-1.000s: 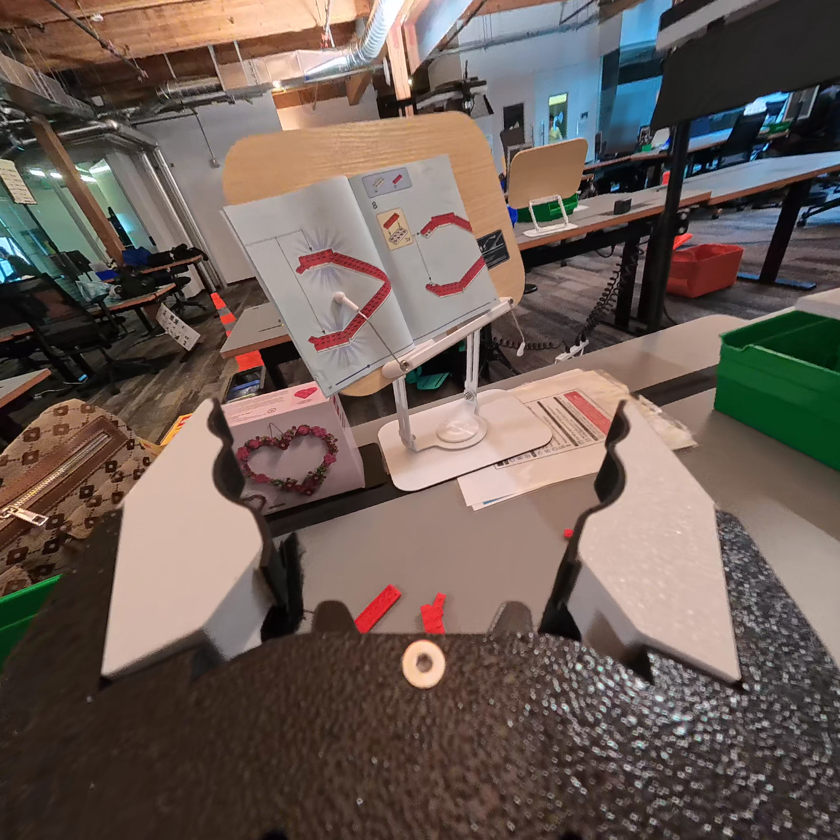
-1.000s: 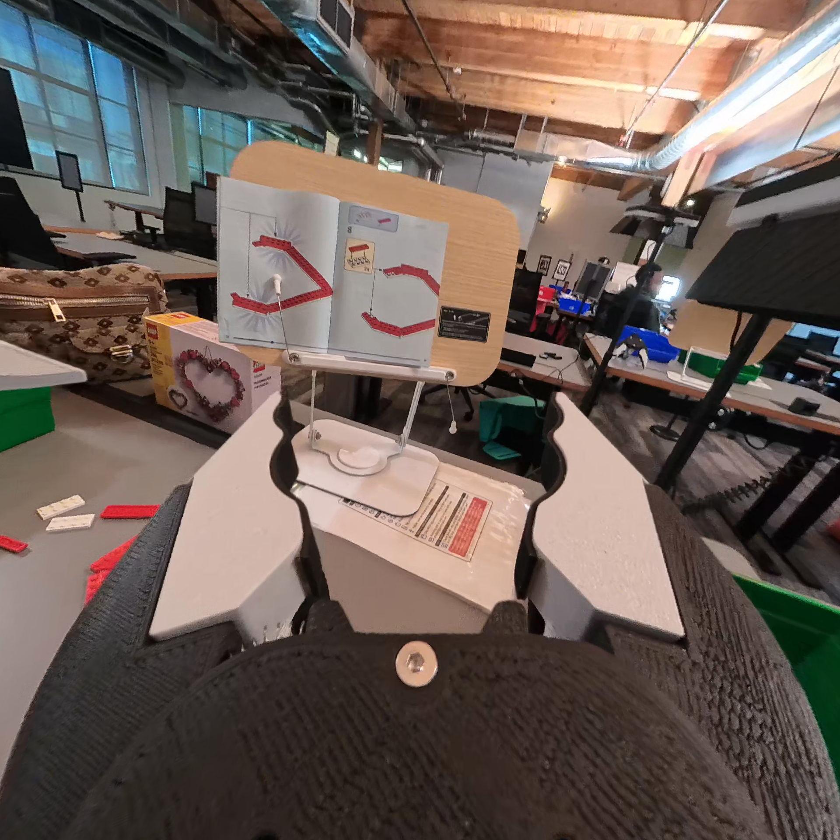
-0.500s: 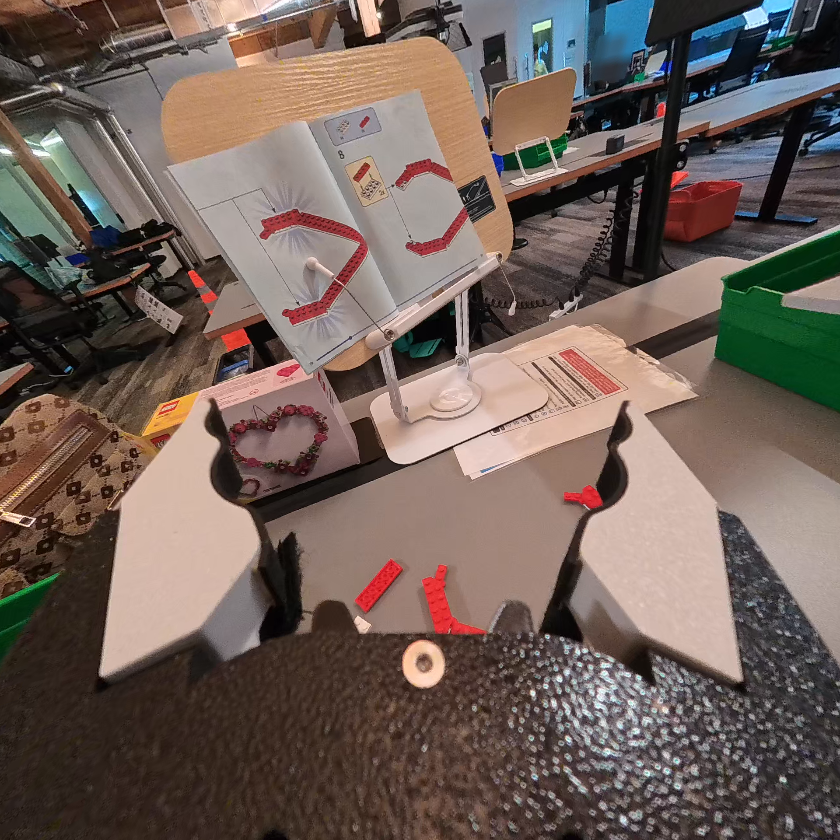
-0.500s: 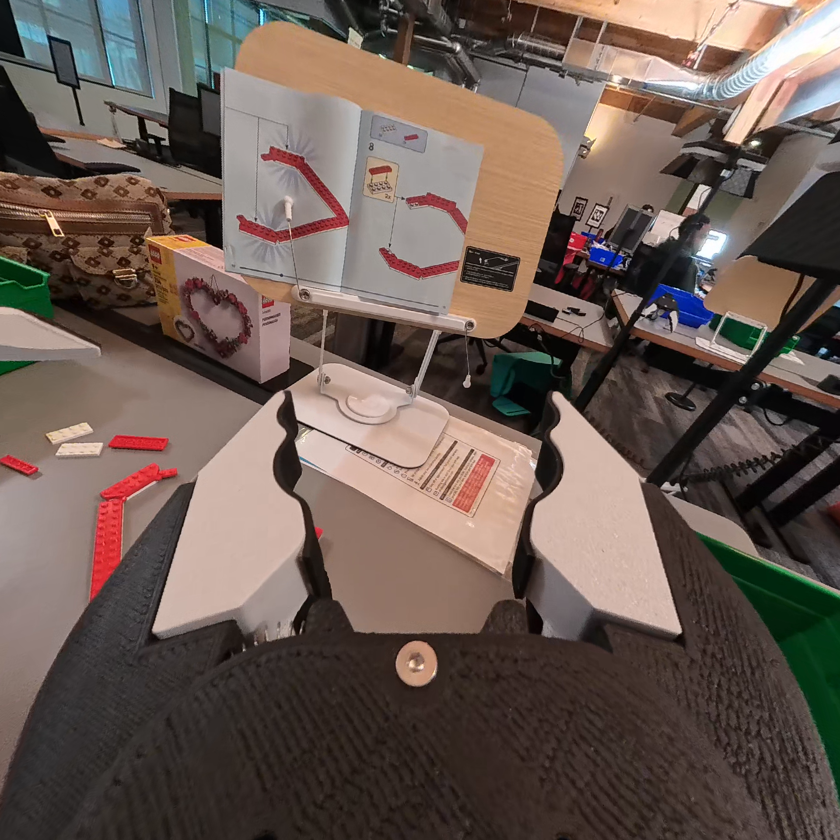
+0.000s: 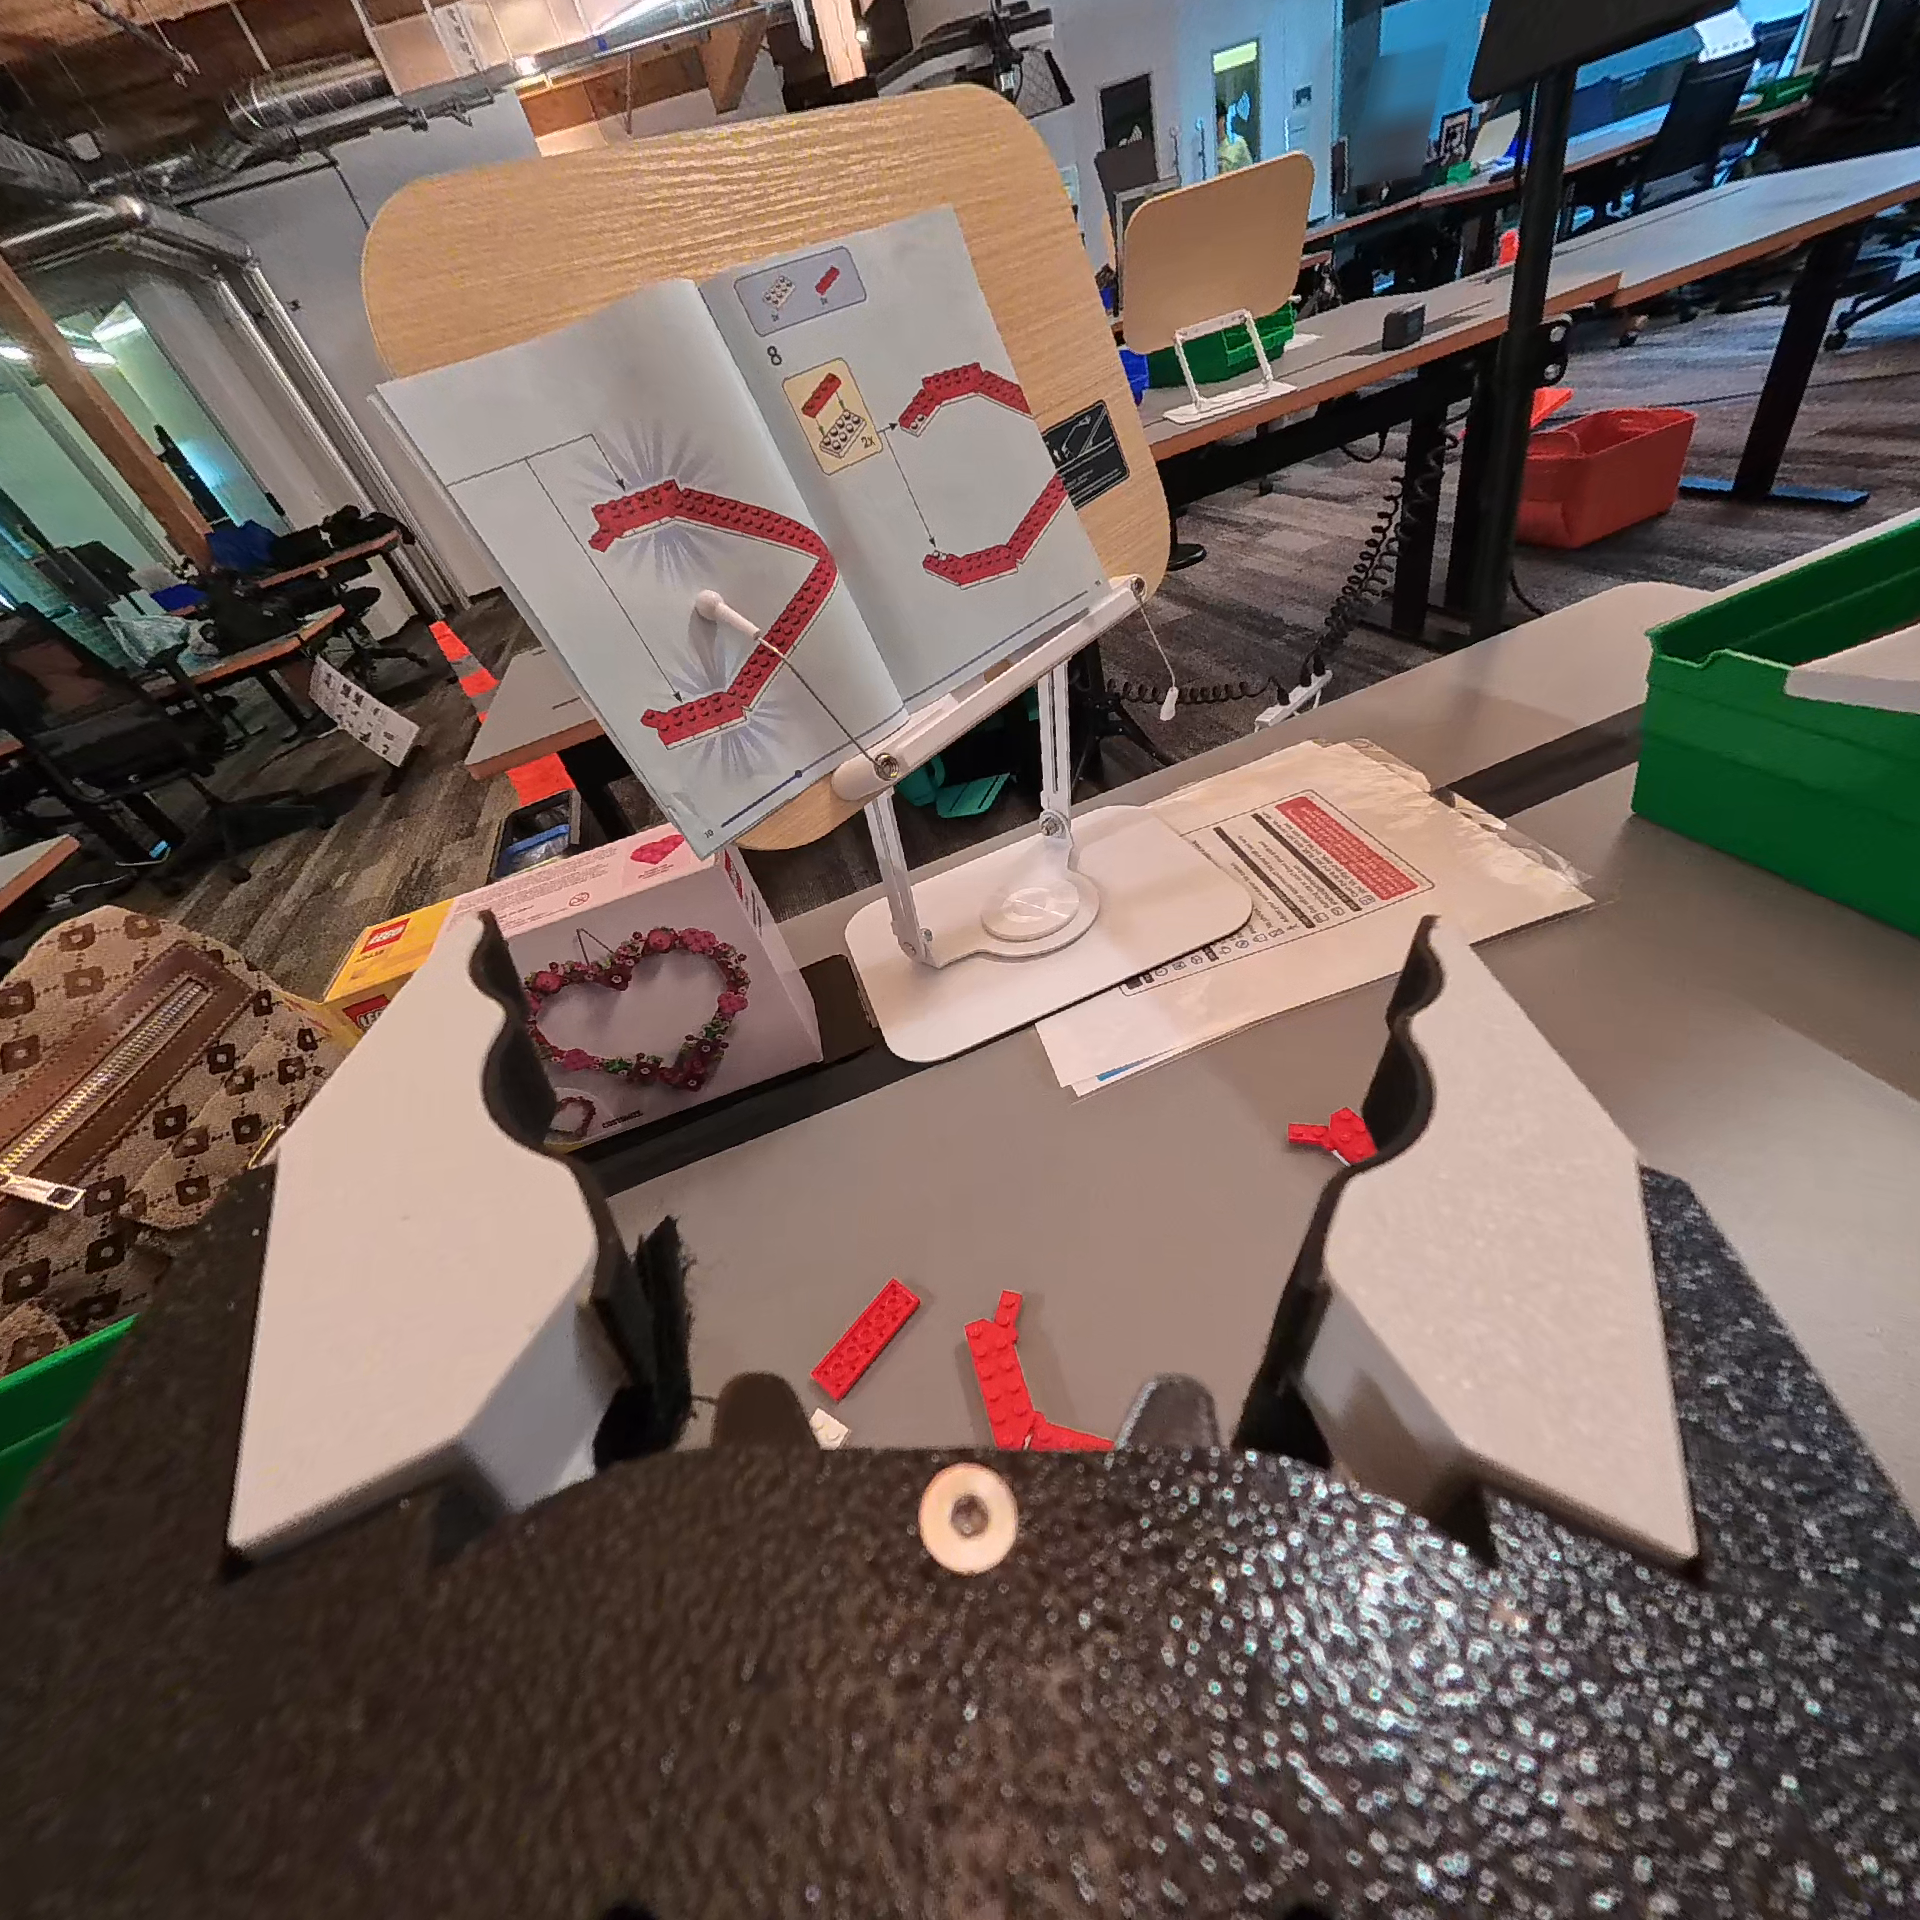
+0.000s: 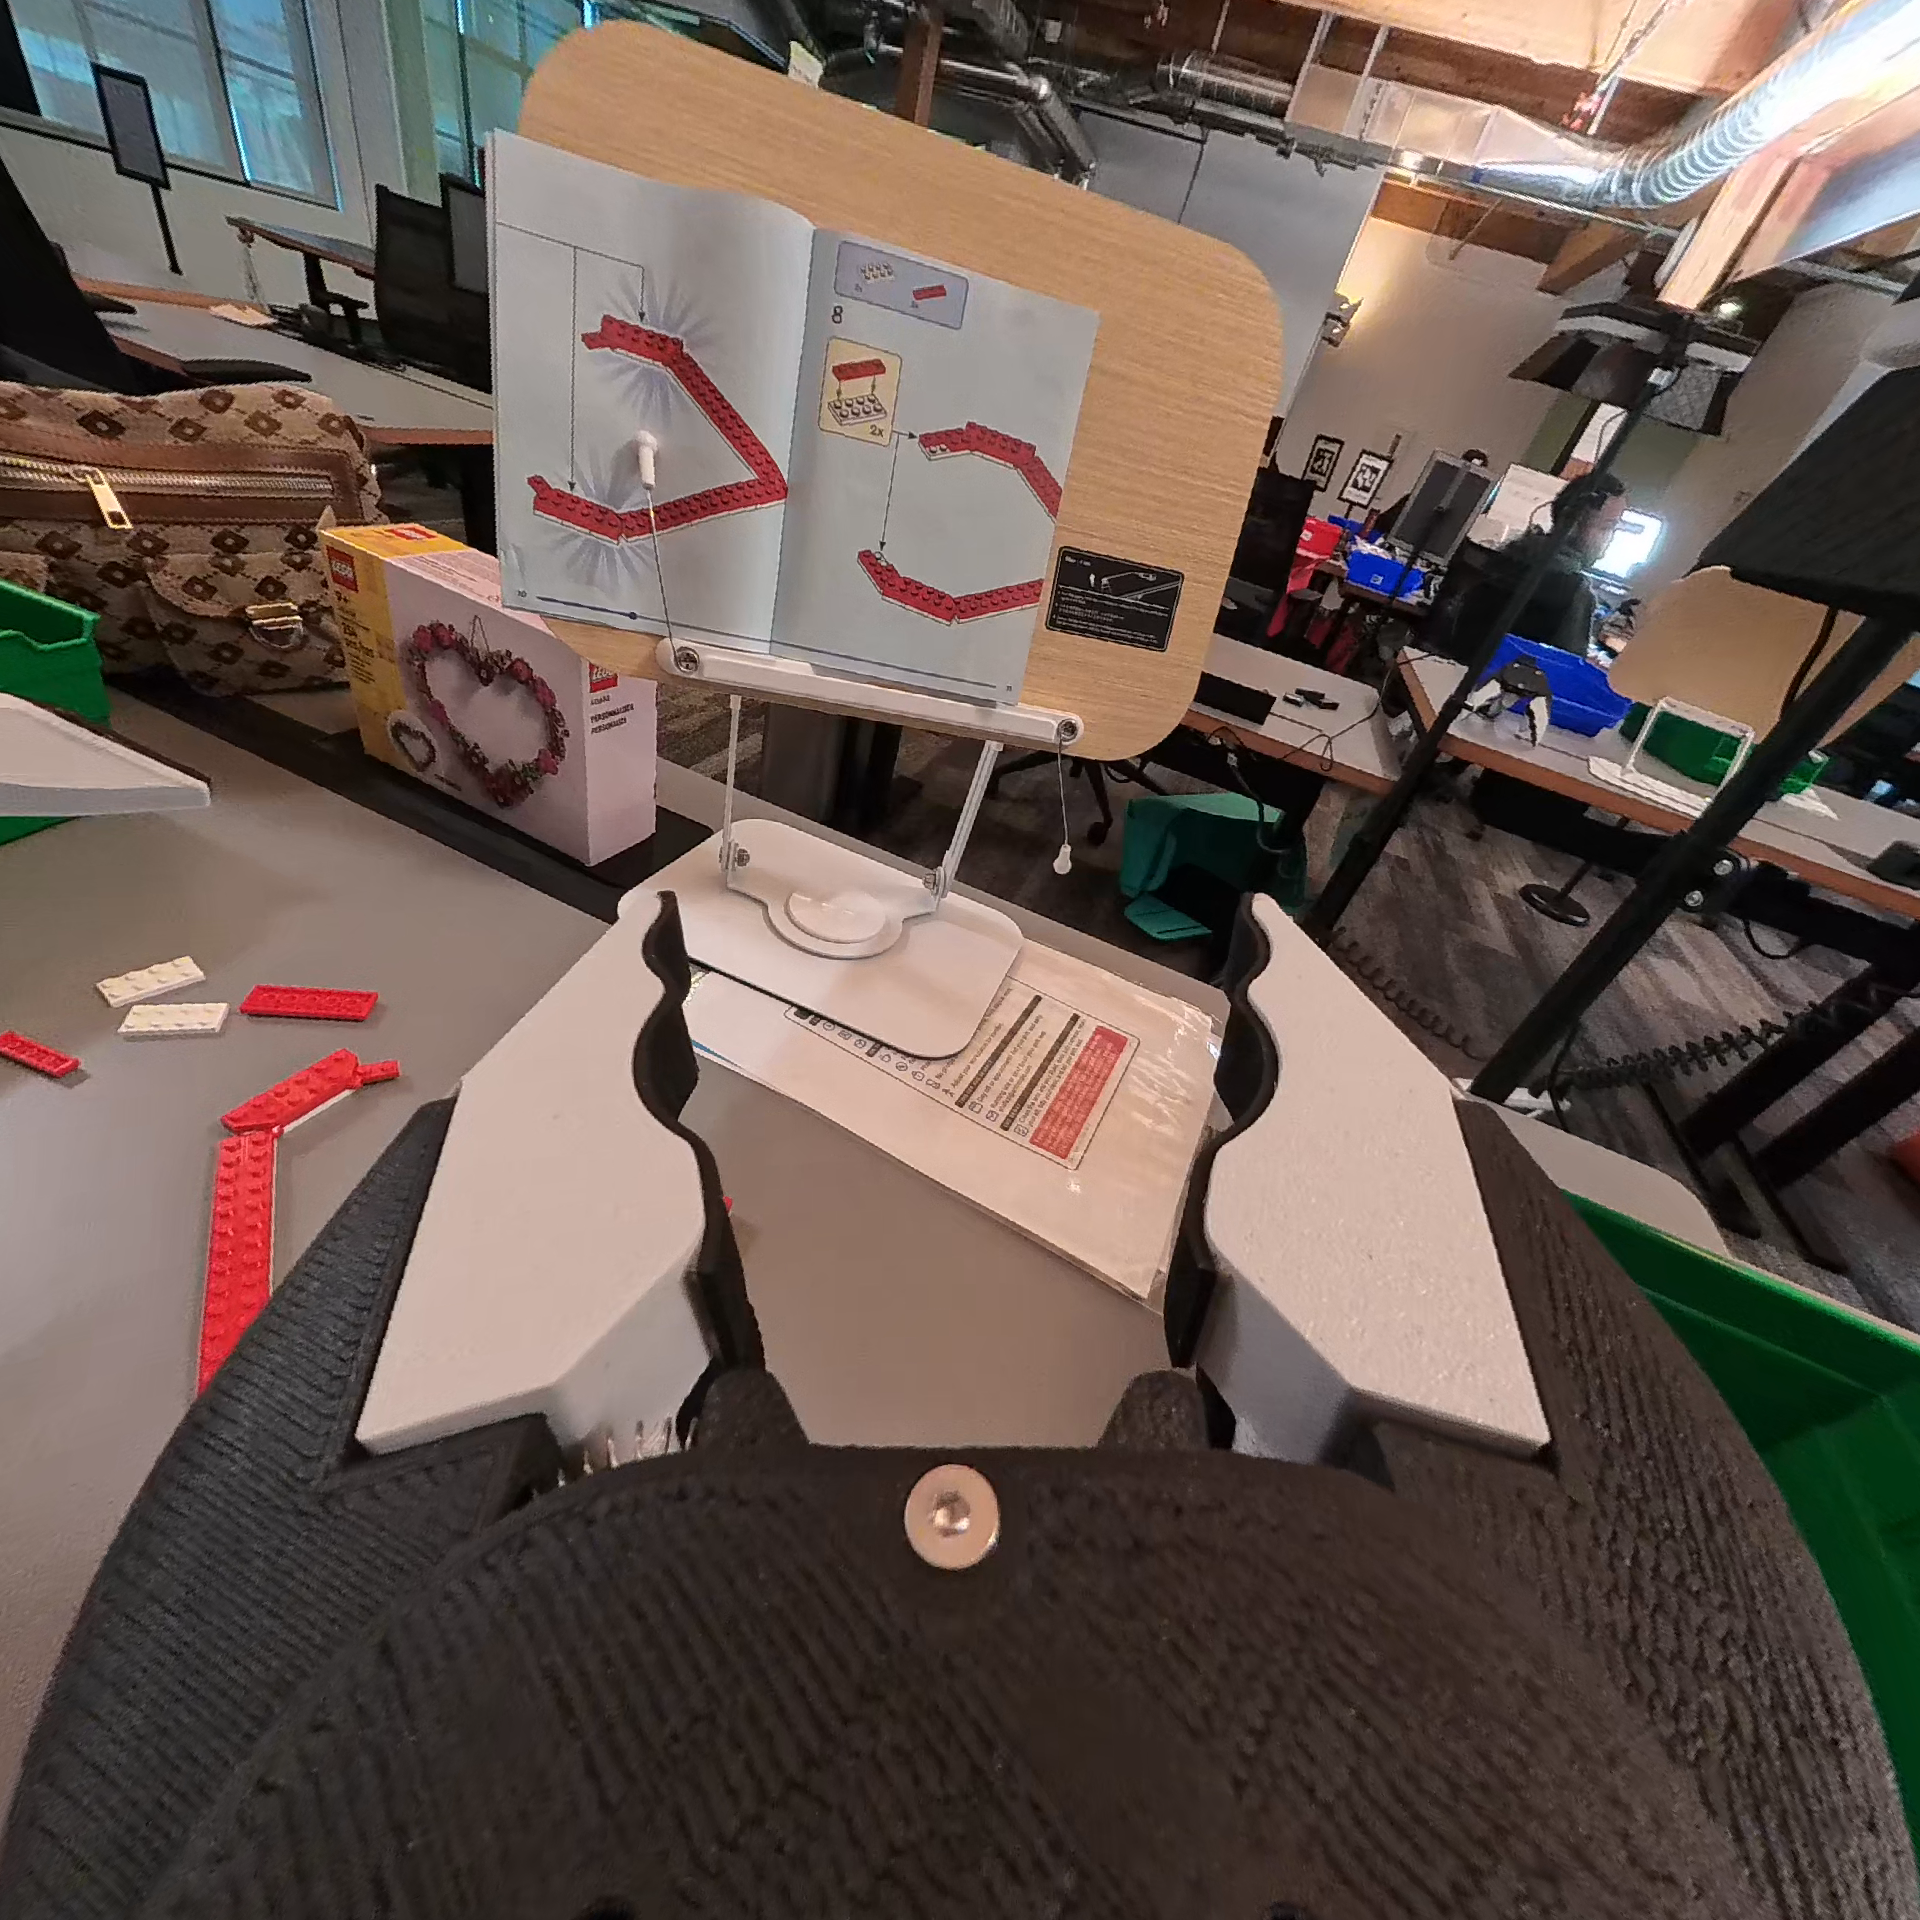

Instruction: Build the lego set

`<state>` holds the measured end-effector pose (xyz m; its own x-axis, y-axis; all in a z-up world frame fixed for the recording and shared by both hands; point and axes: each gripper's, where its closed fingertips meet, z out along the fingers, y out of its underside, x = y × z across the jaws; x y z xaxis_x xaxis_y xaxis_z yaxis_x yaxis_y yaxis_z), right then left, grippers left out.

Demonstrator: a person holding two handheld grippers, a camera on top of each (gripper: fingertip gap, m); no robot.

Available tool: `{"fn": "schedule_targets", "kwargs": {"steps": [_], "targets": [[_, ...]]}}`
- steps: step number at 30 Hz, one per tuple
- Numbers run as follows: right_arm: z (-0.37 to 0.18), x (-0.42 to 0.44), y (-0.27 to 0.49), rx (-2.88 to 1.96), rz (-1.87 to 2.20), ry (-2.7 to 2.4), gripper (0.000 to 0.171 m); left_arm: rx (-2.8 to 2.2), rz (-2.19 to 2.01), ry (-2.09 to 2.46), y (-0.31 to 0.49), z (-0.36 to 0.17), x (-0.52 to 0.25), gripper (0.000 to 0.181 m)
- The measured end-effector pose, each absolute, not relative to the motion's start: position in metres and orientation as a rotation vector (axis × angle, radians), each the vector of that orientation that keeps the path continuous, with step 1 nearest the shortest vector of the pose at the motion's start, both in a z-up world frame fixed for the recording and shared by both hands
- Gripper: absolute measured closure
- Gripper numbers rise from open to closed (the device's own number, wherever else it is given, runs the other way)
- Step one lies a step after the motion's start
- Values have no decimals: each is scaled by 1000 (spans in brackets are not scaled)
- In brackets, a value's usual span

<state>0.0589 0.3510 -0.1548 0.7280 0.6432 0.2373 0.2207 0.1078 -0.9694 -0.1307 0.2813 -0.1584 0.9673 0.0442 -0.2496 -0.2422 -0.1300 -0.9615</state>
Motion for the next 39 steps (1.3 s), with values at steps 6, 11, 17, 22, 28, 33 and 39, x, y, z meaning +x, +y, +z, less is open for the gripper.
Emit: {"fn": "schedule_targets", "kwargs": {"steps": [6, 11, 17, 22, 28, 33, 39], "targets": [[-157, 58, 351, -1470, 353, -758, 68, -1686, 248, 150, 281, -159, -131, 24], [-157, 59, 352, -1470, 350, -757, 68, -1684, 248, 143, 281, -158, -133, 24], [-156, 57, 350, -1459, 344, -777, 68, -1684, 247, 143, 281, -158, -132, 24], [-157, 58, 350, -1463, 344, -775, 68, -1682, 247, 152, 281, -158, -130, 23], [-157, 60, 351, -1466, 345, -770, 68, -1676, 241, 146, 281, -157, -130, 22], [-159, 62, 352, -1472, 346, -769, 68, -1686, 245, 141, 281, -159, -133, 22], [-163, 63, 355, -1487, 350, -768, 68, -1711, 250, 122, 280, -164, -141, 23]]}}
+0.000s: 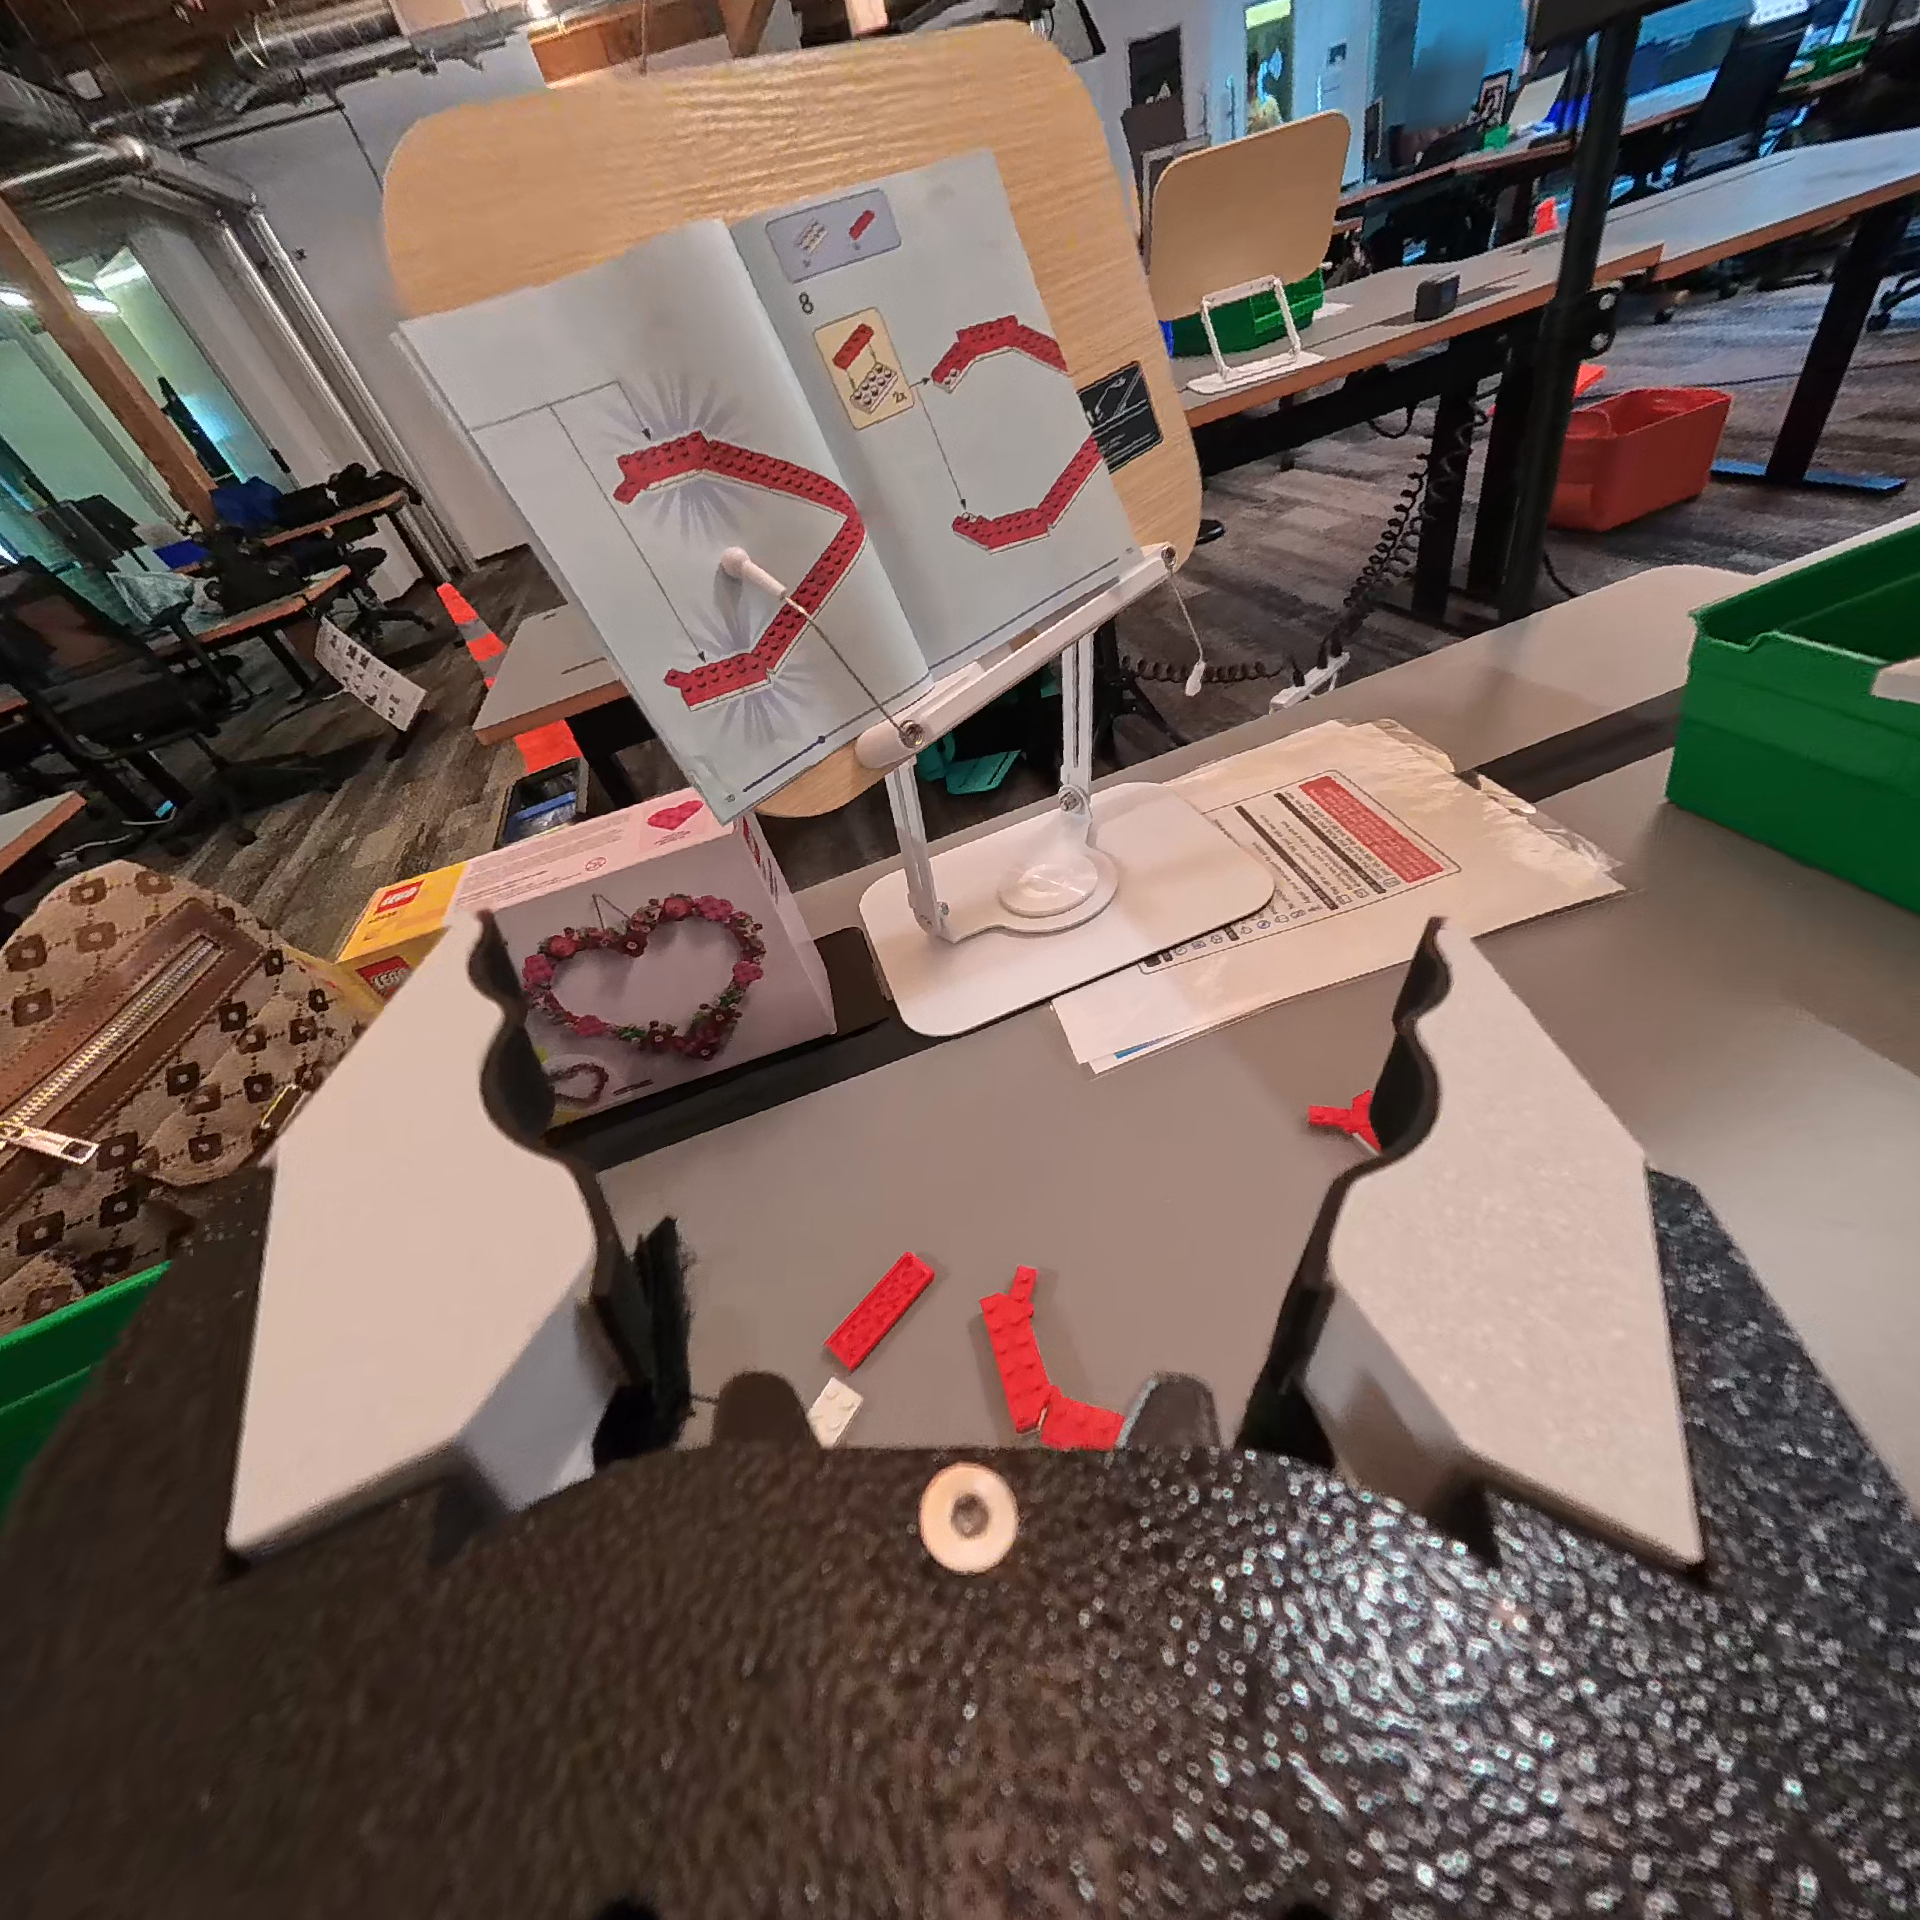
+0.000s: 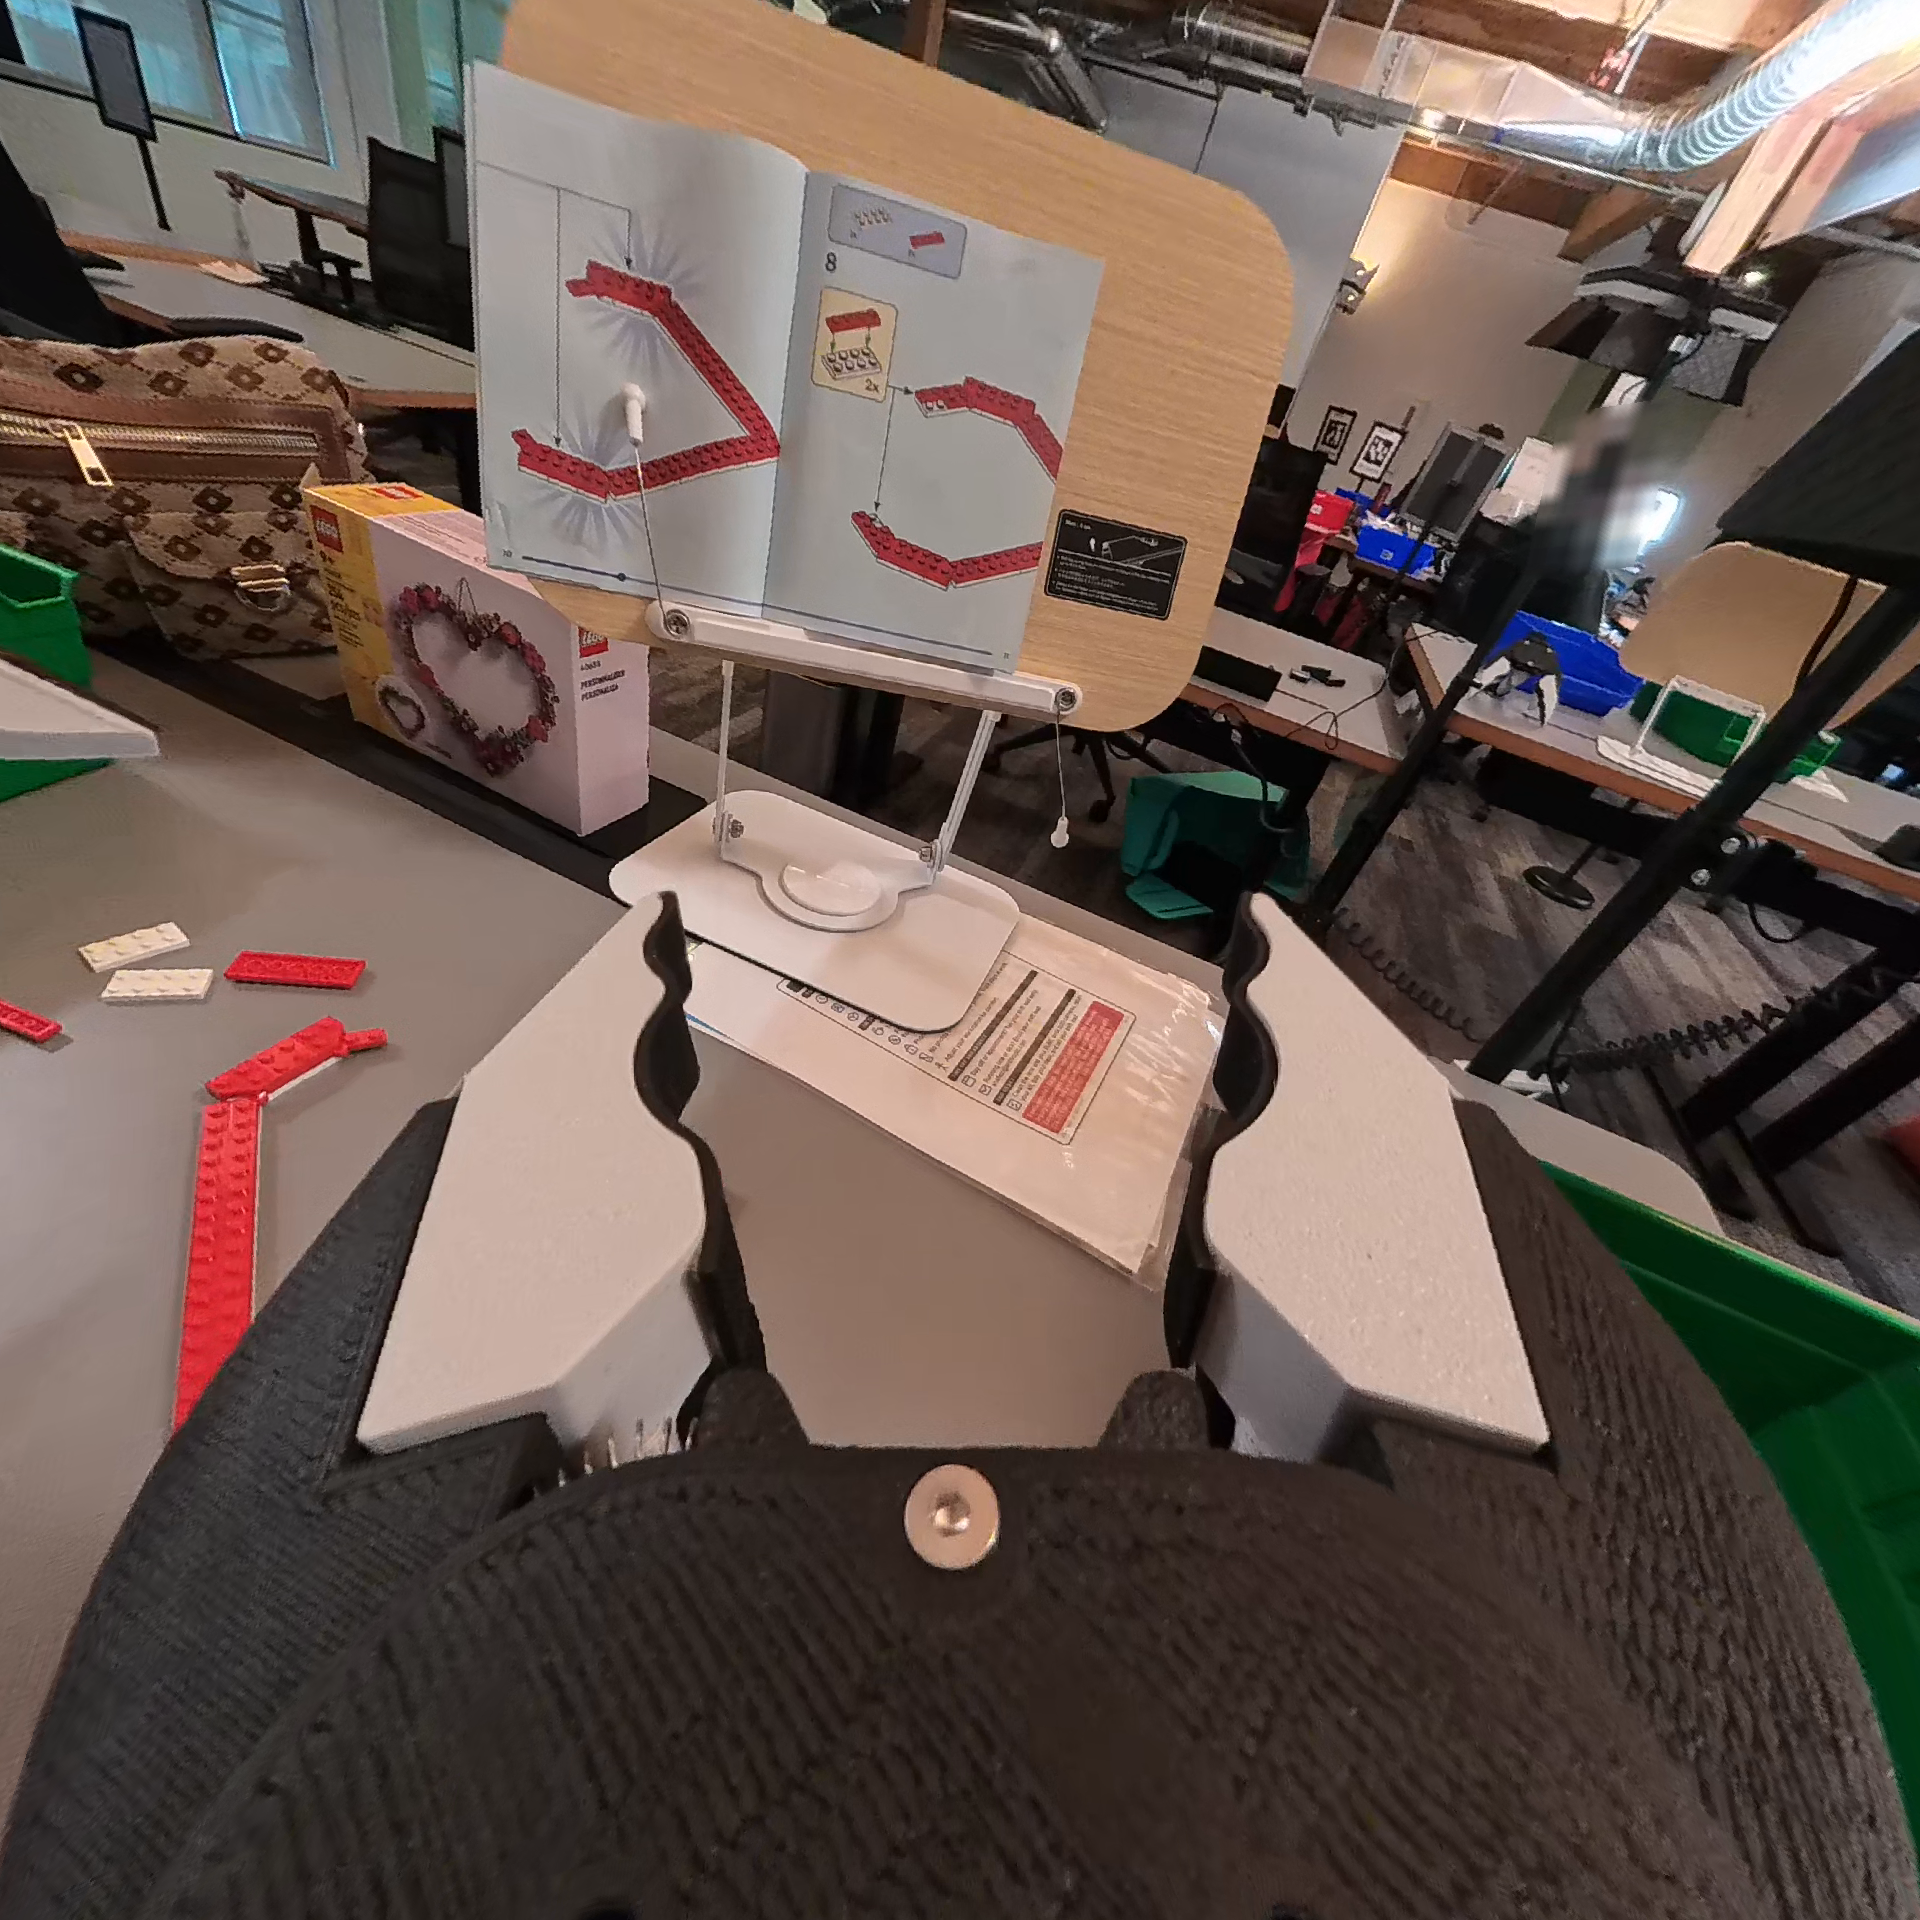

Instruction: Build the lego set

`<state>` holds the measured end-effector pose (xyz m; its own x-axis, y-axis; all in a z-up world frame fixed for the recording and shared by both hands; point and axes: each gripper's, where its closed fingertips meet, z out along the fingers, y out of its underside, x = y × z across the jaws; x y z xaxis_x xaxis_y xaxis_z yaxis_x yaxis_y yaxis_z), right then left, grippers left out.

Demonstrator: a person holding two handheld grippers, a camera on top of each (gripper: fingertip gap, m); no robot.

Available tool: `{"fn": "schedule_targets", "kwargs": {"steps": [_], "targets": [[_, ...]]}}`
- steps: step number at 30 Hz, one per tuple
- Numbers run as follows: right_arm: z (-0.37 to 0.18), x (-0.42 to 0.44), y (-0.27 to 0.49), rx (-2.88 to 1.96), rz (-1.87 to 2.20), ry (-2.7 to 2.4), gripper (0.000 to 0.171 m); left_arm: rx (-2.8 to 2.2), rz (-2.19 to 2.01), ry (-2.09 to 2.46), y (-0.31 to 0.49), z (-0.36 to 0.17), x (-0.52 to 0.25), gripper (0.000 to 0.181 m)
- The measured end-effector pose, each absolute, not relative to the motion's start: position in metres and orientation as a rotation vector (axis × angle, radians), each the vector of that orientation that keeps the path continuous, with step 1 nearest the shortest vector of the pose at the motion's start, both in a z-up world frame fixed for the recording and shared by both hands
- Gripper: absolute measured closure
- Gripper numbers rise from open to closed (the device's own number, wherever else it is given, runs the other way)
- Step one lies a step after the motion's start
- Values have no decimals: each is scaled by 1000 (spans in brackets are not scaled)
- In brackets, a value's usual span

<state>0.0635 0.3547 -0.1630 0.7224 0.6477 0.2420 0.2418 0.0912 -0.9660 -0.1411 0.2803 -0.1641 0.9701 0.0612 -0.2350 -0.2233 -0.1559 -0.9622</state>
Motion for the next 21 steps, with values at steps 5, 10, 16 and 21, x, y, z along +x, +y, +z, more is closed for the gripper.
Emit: {"fn": "schedule_targets", "kwargs": {"steps": [5, 10, 16, 21], "targets": [[-168, 64, 357, -1504, 352, -776, 70, -1721, 254, 92, 278, -167, -152, 23], [-175, 63, 358, -1522, 344, -796, 78, -1706, 255, 54, 275, -164, -162, 27], [-175, 61, 358, -1520, 348, -800, 83, -1675, 250, 33, 271, -158, -166, 34], [-175, 59, 357, -1519, 349, -809, 85, -1675, 252, 30, 271, -158, -167, 36]]}}
